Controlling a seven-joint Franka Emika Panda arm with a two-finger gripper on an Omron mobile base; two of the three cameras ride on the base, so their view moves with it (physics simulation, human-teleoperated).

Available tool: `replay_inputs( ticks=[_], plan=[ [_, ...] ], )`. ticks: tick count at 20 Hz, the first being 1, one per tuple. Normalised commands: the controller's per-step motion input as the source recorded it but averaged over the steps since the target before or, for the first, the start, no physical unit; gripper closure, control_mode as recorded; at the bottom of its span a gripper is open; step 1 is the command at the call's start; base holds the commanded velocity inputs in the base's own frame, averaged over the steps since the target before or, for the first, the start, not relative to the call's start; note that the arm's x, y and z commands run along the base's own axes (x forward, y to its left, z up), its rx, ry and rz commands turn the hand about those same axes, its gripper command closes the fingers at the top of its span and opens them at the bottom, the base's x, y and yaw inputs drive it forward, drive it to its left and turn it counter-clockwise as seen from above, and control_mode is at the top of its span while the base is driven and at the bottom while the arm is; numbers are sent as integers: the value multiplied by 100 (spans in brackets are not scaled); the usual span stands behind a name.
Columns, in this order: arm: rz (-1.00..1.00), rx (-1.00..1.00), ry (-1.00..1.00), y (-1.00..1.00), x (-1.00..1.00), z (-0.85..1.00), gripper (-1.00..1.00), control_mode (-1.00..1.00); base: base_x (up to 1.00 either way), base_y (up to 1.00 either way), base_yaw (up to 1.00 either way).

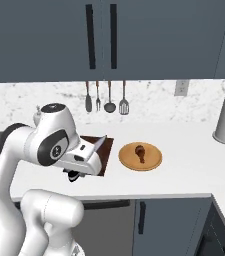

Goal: Pick up the knife from the drawer and place it on the cutting board. Then place the meat from the plate to the cutting board.

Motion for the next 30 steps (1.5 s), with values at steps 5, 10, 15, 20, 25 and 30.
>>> replay_inputs(
  ticks=[5, 10, 15, 20, 25, 30],
  plan=[
    [11, 0, 0, 2, 52, -4, 100, -100, 0, 0, 0],
    [20, 6, 0, 18, 97, -25, 100, -100, 0, 0, 0],
    [6, 11, 2, 32, 100, -24, 100, -100, 0, 0, 0],
    [0, 2, 0, 57, 90, -29, 100, -100, 0, 0, 0],
    [-1, 0, 0, 18, 47, -39, 100, -100, 0, 0, 0],
    [-5, -1, 0, 21, 37, -41, 100, -100, 0, 0, 0]
  ],
)
